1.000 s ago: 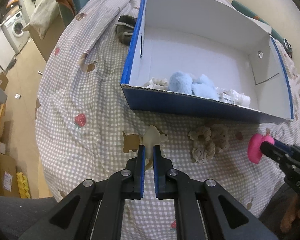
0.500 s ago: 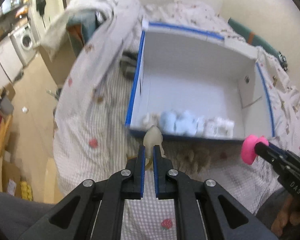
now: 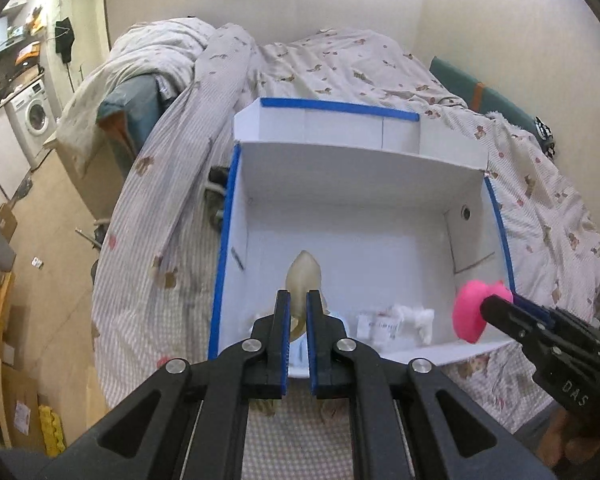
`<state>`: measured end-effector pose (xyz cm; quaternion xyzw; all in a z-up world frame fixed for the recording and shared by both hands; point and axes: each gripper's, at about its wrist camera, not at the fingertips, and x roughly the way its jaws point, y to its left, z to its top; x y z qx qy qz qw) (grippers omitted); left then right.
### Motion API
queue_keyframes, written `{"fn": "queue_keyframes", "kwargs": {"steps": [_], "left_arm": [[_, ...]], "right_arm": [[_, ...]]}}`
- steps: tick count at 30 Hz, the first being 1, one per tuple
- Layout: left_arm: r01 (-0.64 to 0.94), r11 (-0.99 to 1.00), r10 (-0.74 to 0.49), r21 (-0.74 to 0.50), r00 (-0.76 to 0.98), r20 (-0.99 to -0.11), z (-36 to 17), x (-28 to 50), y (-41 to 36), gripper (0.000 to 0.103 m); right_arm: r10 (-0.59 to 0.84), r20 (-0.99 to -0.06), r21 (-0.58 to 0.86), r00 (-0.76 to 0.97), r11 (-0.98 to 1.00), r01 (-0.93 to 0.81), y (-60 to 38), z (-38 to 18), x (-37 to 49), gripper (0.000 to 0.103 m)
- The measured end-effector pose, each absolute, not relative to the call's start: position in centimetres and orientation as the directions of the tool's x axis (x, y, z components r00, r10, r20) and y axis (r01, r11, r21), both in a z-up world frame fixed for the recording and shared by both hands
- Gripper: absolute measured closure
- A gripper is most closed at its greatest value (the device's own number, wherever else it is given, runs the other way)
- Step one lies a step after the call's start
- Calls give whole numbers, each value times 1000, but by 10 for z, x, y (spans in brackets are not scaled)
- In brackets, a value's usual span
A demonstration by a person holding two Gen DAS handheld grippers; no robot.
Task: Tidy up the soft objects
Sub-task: 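Carry the pink plush ball and tan item over the box with both tools, then open both tools to drop the pink ball and tan item into the box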
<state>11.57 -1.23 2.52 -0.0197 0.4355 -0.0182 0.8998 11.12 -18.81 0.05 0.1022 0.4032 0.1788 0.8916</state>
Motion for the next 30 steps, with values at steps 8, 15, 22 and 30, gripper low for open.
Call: {"fn": "queue_keyframes", "kwargs": {"steps": [8, 15, 22, 30], "left_arm": [[38, 997, -77, -68, 586, -807, 10, 146, -24, 96], [60, 995, -96, -76, 516, -851, -20, 165, -42, 96], [85, 993, -112, -81, 485, -867, -33, 172, -60, 96], [117, 990, -123, -77, 464, -877, -46, 174, -81, 96]], "right_arm": [[367, -690, 319, 624, 928, -192, -197, -26, 147, 74], [386, -754, 383, 531, 916, -121, -203, -64, 165, 73], [414, -775, 425, 477, 901, -89, -203, -80, 169, 73], [434, -806, 456, 403, 889, -43, -202, -99, 173, 73]]}}
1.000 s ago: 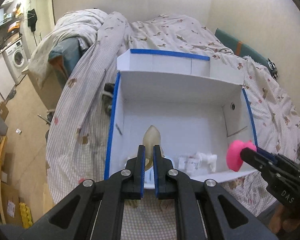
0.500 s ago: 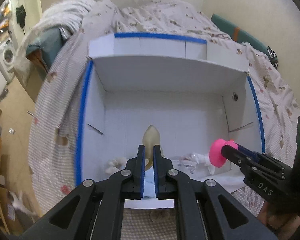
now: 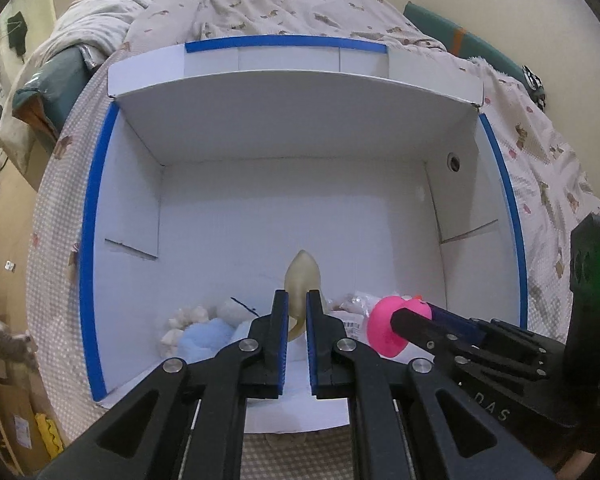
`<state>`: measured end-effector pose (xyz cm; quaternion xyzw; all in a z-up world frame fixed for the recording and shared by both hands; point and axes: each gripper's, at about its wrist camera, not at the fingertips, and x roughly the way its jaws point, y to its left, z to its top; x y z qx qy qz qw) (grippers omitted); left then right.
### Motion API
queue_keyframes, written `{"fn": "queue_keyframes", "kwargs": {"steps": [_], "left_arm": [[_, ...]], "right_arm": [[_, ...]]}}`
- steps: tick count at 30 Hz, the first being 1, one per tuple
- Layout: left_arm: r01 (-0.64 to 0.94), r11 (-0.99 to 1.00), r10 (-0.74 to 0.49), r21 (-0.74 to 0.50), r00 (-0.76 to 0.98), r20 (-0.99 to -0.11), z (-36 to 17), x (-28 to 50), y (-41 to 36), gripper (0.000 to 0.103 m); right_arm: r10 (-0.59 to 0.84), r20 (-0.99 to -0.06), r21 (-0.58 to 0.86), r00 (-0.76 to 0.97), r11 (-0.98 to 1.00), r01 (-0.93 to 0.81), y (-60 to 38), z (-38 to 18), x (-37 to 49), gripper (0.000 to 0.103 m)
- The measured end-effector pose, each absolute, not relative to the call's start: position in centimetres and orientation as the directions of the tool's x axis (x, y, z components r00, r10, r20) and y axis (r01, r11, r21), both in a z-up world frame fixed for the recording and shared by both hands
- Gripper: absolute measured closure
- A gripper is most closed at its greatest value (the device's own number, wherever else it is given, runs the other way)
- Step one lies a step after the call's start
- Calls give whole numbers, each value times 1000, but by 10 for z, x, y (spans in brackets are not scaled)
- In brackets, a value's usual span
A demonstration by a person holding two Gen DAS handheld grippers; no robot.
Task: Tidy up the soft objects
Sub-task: 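Open both tools to drop the pink ball and tan item into the box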
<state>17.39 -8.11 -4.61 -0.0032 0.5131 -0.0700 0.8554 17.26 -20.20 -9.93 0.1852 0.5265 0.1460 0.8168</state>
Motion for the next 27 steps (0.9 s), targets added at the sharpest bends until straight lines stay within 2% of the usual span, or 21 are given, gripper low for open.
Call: {"fn": "queue_keyframes", "kwargs": {"steps": [6, 9, 15, 17, 18, 19, 20, 27], "left_arm": [[127, 990, -112, -60, 455, -883, -50, 172, -87, 96], [116, 992, -104, -57, 452, -886, -50, 172, -85, 88], [82, 994, -107, -77, 462, -881, -42, 165, -79, 85], [79, 995, -89, -59, 469, -879, -40, 163, -78, 76], [76, 996, -77, -46, 473, -878, -39, 163, -78, 62], [71, 997, -64, -34, 481, -875, -37, 162, -77, 44], [67, 997, -57, -27, 489, -871, -35, 161, -76, 37], [27, 1000, -26, -14, 522, -853, -25, 156, -59, 35]], "right_arm": [[444, -801, 464, 402, 884, -54, -200, -98, 172, 73], [452, -801, 471, 394, 881, -53, -198, -99, 172, 73], [449, -806, 469, 386, 882, -48, -199, -102, 172, 73], [449, -808, 470, 382, 882, -43, -199, -103, 172, 73], [448, -808, 469, 382, 882, -43, -198, -103, 173, 73], [448, -807, 470, 384, 882, -43, -199, -102, 172, 73], [450, -805, 472, 388, 881, -42, -198, -101, 172, 73], [430, -793, 441, 430, 894, -81, -194, -91, 170, 71]]}}
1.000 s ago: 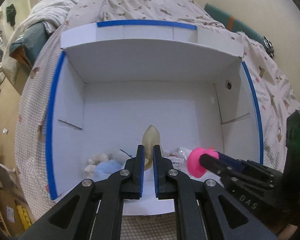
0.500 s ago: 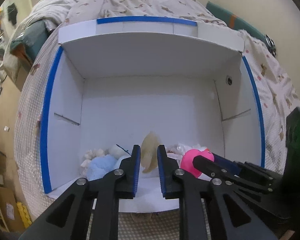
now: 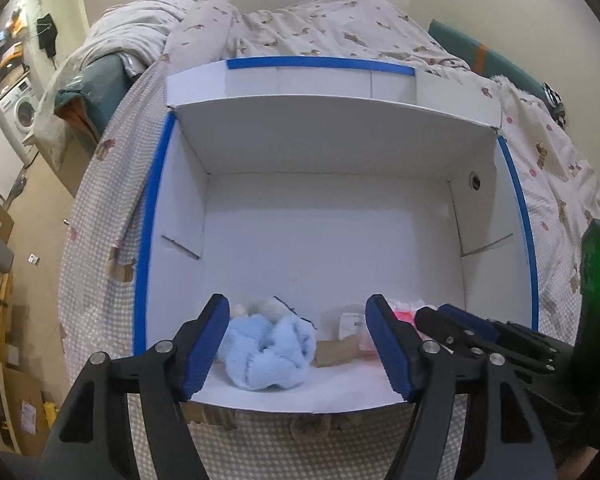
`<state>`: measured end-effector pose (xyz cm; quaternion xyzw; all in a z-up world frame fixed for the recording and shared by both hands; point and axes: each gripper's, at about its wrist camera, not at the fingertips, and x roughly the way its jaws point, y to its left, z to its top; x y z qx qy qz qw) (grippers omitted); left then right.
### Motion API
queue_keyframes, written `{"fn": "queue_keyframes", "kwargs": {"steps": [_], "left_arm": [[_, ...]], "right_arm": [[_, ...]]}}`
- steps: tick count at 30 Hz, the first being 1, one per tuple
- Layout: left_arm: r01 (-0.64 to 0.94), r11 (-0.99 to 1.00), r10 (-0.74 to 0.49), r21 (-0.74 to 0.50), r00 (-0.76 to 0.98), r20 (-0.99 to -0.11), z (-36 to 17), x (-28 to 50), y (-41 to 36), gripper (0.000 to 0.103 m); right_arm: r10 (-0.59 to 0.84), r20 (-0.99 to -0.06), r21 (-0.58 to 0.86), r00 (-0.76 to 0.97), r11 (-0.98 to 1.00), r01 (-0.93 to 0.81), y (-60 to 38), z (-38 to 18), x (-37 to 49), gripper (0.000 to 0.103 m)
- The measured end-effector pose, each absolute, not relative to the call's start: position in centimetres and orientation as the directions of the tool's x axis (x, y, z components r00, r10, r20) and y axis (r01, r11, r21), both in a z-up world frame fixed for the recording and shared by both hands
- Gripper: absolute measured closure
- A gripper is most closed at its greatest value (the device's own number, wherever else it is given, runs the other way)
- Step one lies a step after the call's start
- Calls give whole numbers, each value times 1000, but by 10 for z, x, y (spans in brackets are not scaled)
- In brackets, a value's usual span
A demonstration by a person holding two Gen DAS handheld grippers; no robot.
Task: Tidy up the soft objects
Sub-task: 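Open both tools to drop the pink ball and tan item into the box, then withdraw both tools from the box toward the bed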
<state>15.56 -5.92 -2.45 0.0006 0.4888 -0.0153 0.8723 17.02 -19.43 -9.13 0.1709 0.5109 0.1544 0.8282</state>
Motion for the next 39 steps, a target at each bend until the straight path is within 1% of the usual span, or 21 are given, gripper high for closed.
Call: {"fn": "queue_keyframes", "kwargs": {"steps": [1, 2, 3, 4, 10, 13, 18, 22, 26, 28, 31, 34, 39], "left_arm": [[20, 1000, -25, -18, 523, -852, -23, 154, -55, 35], [14, 1000, -24, -20, 524, -852, -23, 153, -52, 35], [10, 1000, -22, -20, 523, -852, -22, 152, -50, 35], [4, 1000, -19, -20, 523, -852, -22, 151, -47, 35], [14, 1000, -12, -5, 541, -841, -17, 135, -36, 35], [4, 1000, 1, 3, 547, -837, -17, 128, -26, 35], [-19, 1000, -9, -23, 531, -848, -20, 112, -3, 35], [-20, 1000, 6, -6, 531, -847, -21, 97, 6, 35], [-37, 999, 10, -11, 516, -857, -30, 88, 14, 35], [-66, 998, 22, -13, 506, -862, -38, 83, 22, 35], [-106, 994, 46, -8, 493, -869, -50, 76, 32, 35], [-144, 989, 43, -27, 461, -887, -60, 76, 41, 35], [-178, 983, 31, -54, 441, -897, -63, 76, 50, 35]], "right_arm": [[421, -793, 428, 440, 899, -89, -193, -89, 169, 65], [419, -790, 425, 449, 900, -92, -194, -87, 169, 57], [417, -784, 424, 459, 901, -94, -194, -85, 168, 34], [412, -778, 420, 474, 903, -96, -194, -83, 166, 28], [389, -758, 384, 523, 915, -123, -196, -71, 155, 28], [378, -760, 374, 529, 920, -121, -198, -68, 148, 28], [360, -764, 344, 536, 929, -135, -196, -63, 132, 28], [366, -765, 349, 531, 927, -136, -196, -63, 118, 28], [356, -775, 342, 523, 931, -127, -192, -66, 102, 28], [337, -778, 320, 530, 939, -127, -190, -65, 93, 28], [338, -783, 332, 523, 937, -108, -191, -69, 80, 28], [331, -813, 331, 479, 940, -88, -189, -83, 74, 28], [291, -867, 269, 404, 957, -114, -168, -106, 81, 28]]}}
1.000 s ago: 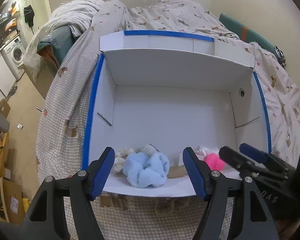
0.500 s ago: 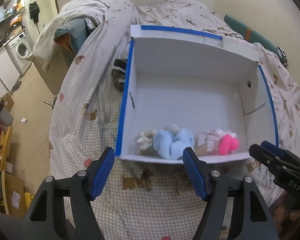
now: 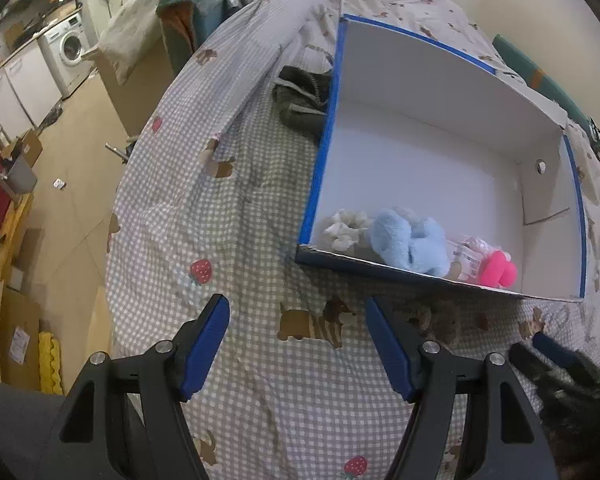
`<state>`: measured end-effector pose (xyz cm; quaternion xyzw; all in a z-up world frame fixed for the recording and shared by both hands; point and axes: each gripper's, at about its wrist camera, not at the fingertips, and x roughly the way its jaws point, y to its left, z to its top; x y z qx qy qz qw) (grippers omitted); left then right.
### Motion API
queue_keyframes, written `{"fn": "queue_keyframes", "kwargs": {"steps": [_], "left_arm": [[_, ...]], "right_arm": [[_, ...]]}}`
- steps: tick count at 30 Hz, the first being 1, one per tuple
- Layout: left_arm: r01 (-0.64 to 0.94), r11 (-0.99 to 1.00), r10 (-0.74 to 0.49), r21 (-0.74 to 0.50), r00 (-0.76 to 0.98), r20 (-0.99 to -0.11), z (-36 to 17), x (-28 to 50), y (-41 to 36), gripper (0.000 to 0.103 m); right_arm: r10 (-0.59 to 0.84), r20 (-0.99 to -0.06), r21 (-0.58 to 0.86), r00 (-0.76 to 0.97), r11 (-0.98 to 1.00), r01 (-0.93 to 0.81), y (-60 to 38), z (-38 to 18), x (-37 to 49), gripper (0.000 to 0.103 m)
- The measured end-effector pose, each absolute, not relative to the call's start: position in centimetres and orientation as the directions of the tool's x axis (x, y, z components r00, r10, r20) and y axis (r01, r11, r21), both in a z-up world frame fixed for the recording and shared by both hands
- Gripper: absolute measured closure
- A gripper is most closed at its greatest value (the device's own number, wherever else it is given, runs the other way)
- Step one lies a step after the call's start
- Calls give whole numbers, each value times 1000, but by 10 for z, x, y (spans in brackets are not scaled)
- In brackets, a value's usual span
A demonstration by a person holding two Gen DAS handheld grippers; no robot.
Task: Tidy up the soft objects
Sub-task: 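Withdraw both tools from the box toward the bed, then grasp the beige lace scrunchie with the right tool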
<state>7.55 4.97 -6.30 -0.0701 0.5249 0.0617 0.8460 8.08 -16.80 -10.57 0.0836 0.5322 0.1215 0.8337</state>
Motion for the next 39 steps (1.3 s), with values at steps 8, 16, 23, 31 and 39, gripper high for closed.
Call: {"fn": "queue_keyframes", "kwargs": {"steps": [8, 16, 23, 31, 39], "left_arm": [[-195, 972, -41, -133, 414, -909, -63, 79, 53, 35], [-167, 976, -68, -139, 372, -926, -71, 82, 46, 35], [-139, 981, -74, -132, 359, -930, -75, 82, 38, 35], [-117, 986, -70, -120, 363, -929, -80, 81, 31, 35], [-64, 995, -49, -79, 373, -927, -86, 78, 18, 35]], "right_arm": [[307, -907, 273, 287, 950, -155, -132, -147, 109, 28], [273, -927, 231, 257, 956, -183, -108, -168, 124, 67], [301, -914, 244, 273, 944, -221, -112, -148, 110, 90], [385, -850, 313, 358, 918, -243, -143, -85, 83, 90], [438, -788, 352, 433, 897, -268, -179, -39, 73, 91]]}}
